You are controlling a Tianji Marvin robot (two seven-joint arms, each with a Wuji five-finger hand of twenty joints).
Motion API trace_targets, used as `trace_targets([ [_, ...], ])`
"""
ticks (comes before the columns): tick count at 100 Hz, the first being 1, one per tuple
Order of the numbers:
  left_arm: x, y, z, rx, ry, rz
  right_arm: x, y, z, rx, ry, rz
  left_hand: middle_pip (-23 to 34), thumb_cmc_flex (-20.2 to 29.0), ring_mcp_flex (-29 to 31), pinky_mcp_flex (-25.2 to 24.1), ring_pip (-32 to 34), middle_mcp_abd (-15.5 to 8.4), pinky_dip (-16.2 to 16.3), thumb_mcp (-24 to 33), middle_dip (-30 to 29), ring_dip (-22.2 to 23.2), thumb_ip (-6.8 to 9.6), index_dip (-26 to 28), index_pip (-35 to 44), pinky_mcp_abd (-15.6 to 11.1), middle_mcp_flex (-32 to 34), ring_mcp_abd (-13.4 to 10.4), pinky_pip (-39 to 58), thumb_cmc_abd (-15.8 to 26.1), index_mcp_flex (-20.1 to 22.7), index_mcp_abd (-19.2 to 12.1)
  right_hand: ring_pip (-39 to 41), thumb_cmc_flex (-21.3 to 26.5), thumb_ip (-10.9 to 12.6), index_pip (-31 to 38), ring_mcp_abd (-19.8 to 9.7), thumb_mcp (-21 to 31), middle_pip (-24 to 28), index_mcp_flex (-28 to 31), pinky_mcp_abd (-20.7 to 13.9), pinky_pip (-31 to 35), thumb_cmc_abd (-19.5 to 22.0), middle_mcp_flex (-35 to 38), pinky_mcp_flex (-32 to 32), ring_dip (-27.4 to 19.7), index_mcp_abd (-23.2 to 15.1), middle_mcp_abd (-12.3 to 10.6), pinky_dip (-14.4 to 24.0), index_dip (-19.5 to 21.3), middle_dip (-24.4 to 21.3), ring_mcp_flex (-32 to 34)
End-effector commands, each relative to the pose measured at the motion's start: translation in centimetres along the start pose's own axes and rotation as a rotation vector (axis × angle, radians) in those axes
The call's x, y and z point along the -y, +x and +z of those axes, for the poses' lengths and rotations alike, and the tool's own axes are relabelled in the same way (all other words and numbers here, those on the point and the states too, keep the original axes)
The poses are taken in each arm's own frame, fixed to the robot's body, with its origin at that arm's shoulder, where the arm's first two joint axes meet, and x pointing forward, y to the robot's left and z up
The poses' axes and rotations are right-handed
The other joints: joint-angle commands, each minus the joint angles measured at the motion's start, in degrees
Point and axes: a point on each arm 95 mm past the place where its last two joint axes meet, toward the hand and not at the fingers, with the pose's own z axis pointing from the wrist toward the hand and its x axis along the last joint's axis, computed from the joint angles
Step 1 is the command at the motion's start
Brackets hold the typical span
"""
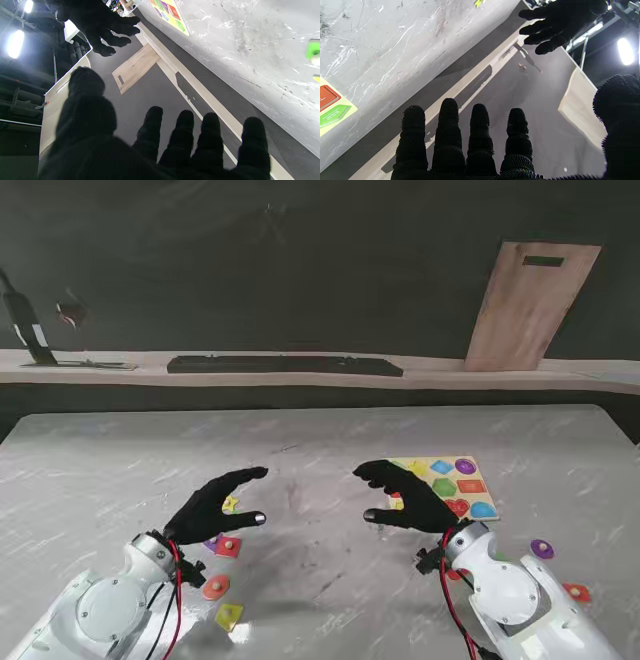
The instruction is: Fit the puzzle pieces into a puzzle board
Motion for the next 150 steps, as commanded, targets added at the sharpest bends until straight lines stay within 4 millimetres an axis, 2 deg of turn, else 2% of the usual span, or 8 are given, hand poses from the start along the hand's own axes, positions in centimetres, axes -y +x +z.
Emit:
trace_targets([
  [1,0.0,0.1,-0.2,-0.001,0.006,0.004,0.4,0.3,0.0,-0.002,0.004,0.003,-0.7,-0.8,1.2,-0.1,-0.7,-1.7,0.9,-1.9,0.3,0.8,2.28,-0.1,-0.7,-7.5,0.4,-2.6,-0.9,-0.2,0.5,-2.3,0.2,-1.8,1.7,-1.1,-1.8,0.2,-0.1,-0.4,0.4,-0.5,0.3,0.9,0.3,0.6,-1.2,-2.0,1.2,0.4,0.1,1.5],
  [36,-0.4,0.3,-0.3,0.031,0.02,0.009,0.5,0.5,0.1,0.026,-0.012,-0.047,-0.3,0.4,1.6,0.2,-0.2,-1.4,1.4,-1.6,0.6,1.3,2.25,0.1,-0.5,-7.4,1.0,-2.3,-0.6,0.1,1.2,-1.9,2.1,1.8,1.7,-0.4,-1.3,-0.2,1.2,1.2,1.2,0.7,-0.7,2.2,0.8,1.6,-0.7,-1.4,2.3,0.7,0.7,2.6],
  [62,-0.5,0.3,-0.3,0.047,0.013,0.012,-0.9,0.3,1.0,0.061,0.029,-0.258,0.3,1.4,2.4,0.5,0.7,-1.4,1.9,-1.7,1.0,1.8,2.19,0.3,0.0,-7.3,2.0,-2.1,0.3,0.3,1.9,-1.7,3.4,5.8,1.8,0.5,-1.2,-0.4,1.8,4.0,0.6,1.3,-2.6,3.4,1.1,2.0,-0.8,-0.7,2.3,1.0,1.0,3.3],
  [108,-0.3,0.3,-0.1,0.051,0.036,0.005,-5.3,-5.0,4.8,0.206,0.26,-0.7,1.2,3.1,3.3,0.8,2.9,-0.8,3.3,-1.9,1.6,3.2,2.08,0.4,0.6,-7.2,3.0,-1.4,4.5,1.3,2.9,-1.1,5.0,12.0,2.2,1.8,-2.2,-3.2,4.0,1.9,-0.7,1.9,-1.5,0.4,-0.9,1.2,-0.2,-0.2,-0.2,1.3,1.8,0.5],
  [126,-0.2,0.5,-0.5,0.049,0.054,0.026,-5.2,-6.5,5.9,0.255,0.321,-0.819,1.5,3.5,3.5,0.7,3.8,-0.7,3.9,-2.0,1.8,3.9,2.09,0.4,0.8,-7.1,3.3,-1.3,6.6,1.5,3.1,-1.0,5.9,19.9,2.8,3.7,-3.0,-7.5,5.4,3.1,-1.3,2.7,-1.3,-1.0,-2.8,0.6,-0.3,-0.2,-1.6,1.4,2.1,-1.9],
  [140,-0.3,0.7,-0.7,0.054,0.06,0.041,-4.4,-7.9,6.4,0.281,0.341,-0.906,1.6,3.6,3.7,0.7,4.6,-0.5,4.3,-2.1,1.9,4.4,2.05,0.4,0.9,-7.1,3.4,-1.2,8.2,1.6,3.3,-1.0,9.0,22.5,3.7,5.1,-3.0,-10.0,7.5,4.1,-0.8,5.2,-0.7,-1.3,-3.1,1.6,0.2,0.3,-1.5,1.5,2.8,-1.8],
  [144,-0.3,0.7,-0.8,0.055,0.06,0.042,-4.1,-8.3,6.4,0.285,0.343,-0.922,1.7,3.6,3.9,0.8,4.8,-0.7,4.4,-2.1,1.9,4.5,2.05,0.4,0.9,-7.1,3.5,-1.3,8.6,1.6,3.3,-0.9,11.6,21.7,4.1,5.9,-2.9,-6.3,9.0,4.6,-0.5,7.0,-1.7,-1.1,-3.0,3.0,0.5,0.2,-0.9,1.6,3.3,-1.3],
  [150,-0.4,0.7,-0.7,0.058,0.058,0.04,-3.7,-8.8,6.6,0.291,0.332,-0.938,1.7,3.6,4.0,0.8,5.0,-0.6,4.5,-2.1,2.0,4.7,2.04,0.4,1.0,-7.1,3.5,-1.3,9.1,1.6,3.3,-0.9,15.9,14.1,1.4,7.0,-3.0,14.4,11.7,5.6,-0.1,9.6,-6.2,-0.7,-2.9,5.3,1.3,0.4,0.7,1.7,4.3,-1.1],
])
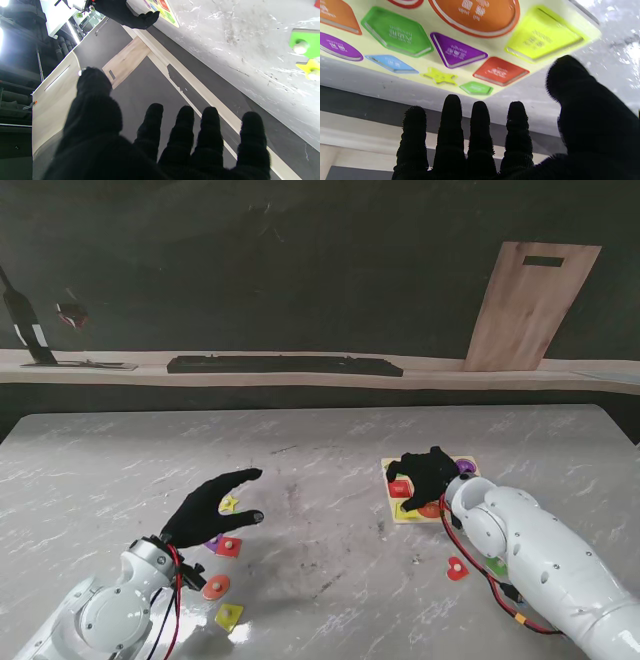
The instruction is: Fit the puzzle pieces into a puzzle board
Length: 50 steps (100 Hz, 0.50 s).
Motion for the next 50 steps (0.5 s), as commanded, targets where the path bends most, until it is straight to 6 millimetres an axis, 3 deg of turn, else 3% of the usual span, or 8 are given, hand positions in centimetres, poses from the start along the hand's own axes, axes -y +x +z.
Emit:
trace_targets([
  [1,-0.2,0.2,0.0,0.003,-0.002,-0.011,1.0,0.2,0.1,0.006,0.004,0.003,0.6,0.7,1.1,0.0,1.7,-0.6,1.5,-2.1,0.7,1.1,2.05,0.4,0.4,-7.1,0.5,-1.2,1.6,0.6,0.9,-0.9,4.4,-5.5,-1.5,2.2,-1.1,14.8,3.1,1.1,0.1,3.4,-3.9,-0.7,-0.7,2.9,1.2,0.4,2.3,1.0,1.3,-0.1],
  [11,-0.3,0.2,0.0,0.007,-0.012,-0.017,1.6,0.4,0.4,0.016,-0.006,-0.013,0.7,0.7,1.1,-0.1,2.0,-0.6,1.6,-2.1,0.7,1.4,2.06,0.4,0.4,-7.1,0.5,-1.2,2.1,0.7,0.8,-0.9,9.1,-6.6,-2.7,3.3,-1.4,18.2,5.9,2.2,0.4,6.1,-3.9,0.1,-0.6,5.2,1.8,0.5,4.3,1.3,2.3,0.1],
  [31,-0.3,0.2,0.1,0.006,-0.011,-0.021,2.2,0.6,0.9,0.013,0.003,-0.01,0.9,0.7,1.5,0.0,2.5,-0.7,1.7,-2.1,0.9,1.7,2.04,0.4,0.6,-7.1,1.1,-1.1,2.9,0.8,1.0,-0.9,13.8,-7.1,-2.9,5.3,-1.7,17.6,8.4,6.5,0.6,8.4,-2.7,1.7,-0.4,7.2,-1.4,0.5,6.2,2.1,3.3,0.5],
  [50,-0.4,0.2,0.4,0.011,-0.017,-0.029,3.1,1.0,1.5,-0.001,0.026,-0.011,1.1,0.6,1.9,0.0,2.9,-0.7,1.7,-2.2,1.0,2.0,2.01,0.4,0.7,-7.0,1.4,-1.1,3.5,0.9,1.1,-1.1,15.7,-7.6,-2.8,6.5,-1.6,17.0,9.6,8.9,0.7,9.3,-2.2,2.8,-0.3,8.1,-1.4,0.5,7.0,2.7,3.8,0.9],
])
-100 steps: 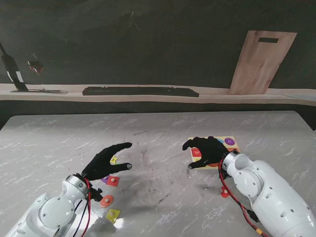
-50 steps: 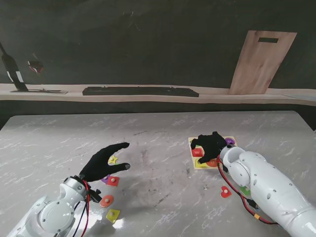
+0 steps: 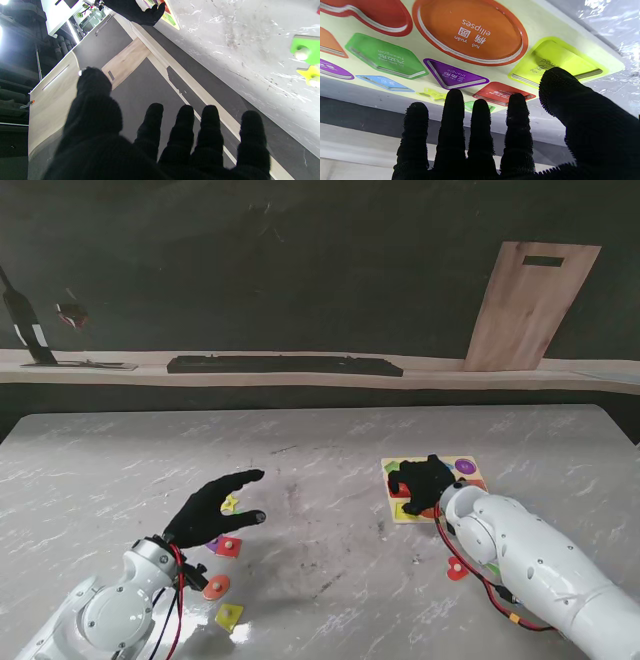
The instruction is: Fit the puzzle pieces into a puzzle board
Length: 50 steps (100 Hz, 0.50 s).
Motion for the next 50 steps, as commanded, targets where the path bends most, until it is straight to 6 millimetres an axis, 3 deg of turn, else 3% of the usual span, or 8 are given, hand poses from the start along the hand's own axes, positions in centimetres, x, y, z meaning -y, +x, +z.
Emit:
trace_targets([
  [1,-0.1,0.1,0.2,0.002,-0.005,-0.009,0.8,0.7,0.2,-0.016,0.021,-0.005,0.6,0.6,1.2,0.0,1.6,-0.7,1.2,-2.2,0.9,1.2,2.0,0.4,0.6,-7.0,0.8,-1.1,1.2,0.9,1.2,-1.1,1.6,-2.0,-2.0,-2.1,-0.9,0.6,1.8,3.2,0.8,1.9,0.2,2.3,-0.3,0.7,-1.2,0.5,1.2,-1.3,0.7,1.0],
  [50,-0.2,0.2,0.2,0.008,-0.009,-0.02,2.7,3.0,0.5,-0.134,0.04,-0.039,0.6,0.5,1.5,-0.3,1.8,-0.6,0.9,-2.3,1.0,1.5,1.94,0.4,0.7,-6.7,1.3,-0.8,1.4,1.5,1.4,-1.0,7.6,-3.4,-2.3,2.4,-0.5,1.1,5.6,11.3,2.3,4.3,-2.6,7.8,1.3,2.8,-0.6,-0.1,1.7,0.4,2.4,4.9],
])
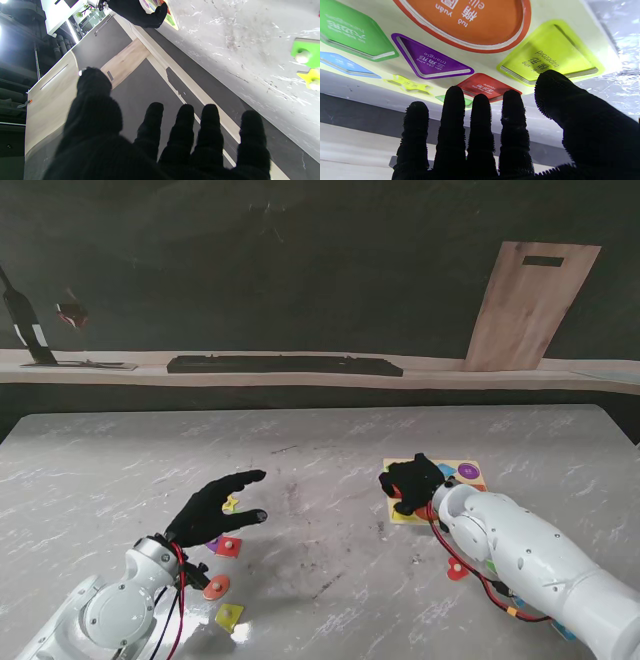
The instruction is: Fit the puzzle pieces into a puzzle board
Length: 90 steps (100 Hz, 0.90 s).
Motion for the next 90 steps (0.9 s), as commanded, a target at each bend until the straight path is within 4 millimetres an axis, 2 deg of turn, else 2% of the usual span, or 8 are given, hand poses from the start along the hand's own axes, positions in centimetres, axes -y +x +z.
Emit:
trace_targets([
  [1,-0.1,0.1,0.0,0.0,-0.002,-0.009,2.7,2.1,-0.5,-0.049,0.065,0.006,0.6,0.5,0.9,-0.3,1.1,-0.6,0.8,-2.2,0.8,0.9,1.94,0.4,0.4,-6.6,0.7,-0.8,0.9,1.5,0.9,-1.0,0.9,-3.6,-3.0,-5.2,-0.5,-1.4,1.9,5.8,2.2,2.0,-2.5,1.4,0.0,0.5,-5.0,-0.1,1.0,-2.4,0.8,1.5],
  [46,-0.1,0.2,0.2,-0.001,-0.005,-0.02,2.0,5.6,-0.3,-0.194,0.08,0.08,0.4,0.5,0.9,-0.5,1.0,-0.5,0.5,-2.4,0.8,0.9,1.9,0.3,0.1,-6.4,0.8,-0.9,0.7,1.9,1.0,-1.0,1.1,-3.7,-3.0,-5.1,-0.6,-1.4,1.9,6.6,2.9,2.2,-2.5,2.0,0.2,0.4,-5.4,-0.3,0.9,-2.0,0.9,2.1],
  [90,0.1,0.2,0.3,-0.006,0.002,-0.031,0.5,10.4,0.7,-0.308,0.062,0.135,0.4,0.2,1.0,-0.4,1.0,-0.7,0.4,-2.5,0.8,0.9,1.83,0.3,0.2,-6.4,1.0,-0.9,0.7,2.4,1.2,-1.1,0.5,-3.2,-2.9,-5.4,0.1,-1.2,1.3,6.9,3.7,1.8,-2.9,2.8,0.1,0.1,-4.8,0.1,0.5,-2.0,0.7,2.8],
])
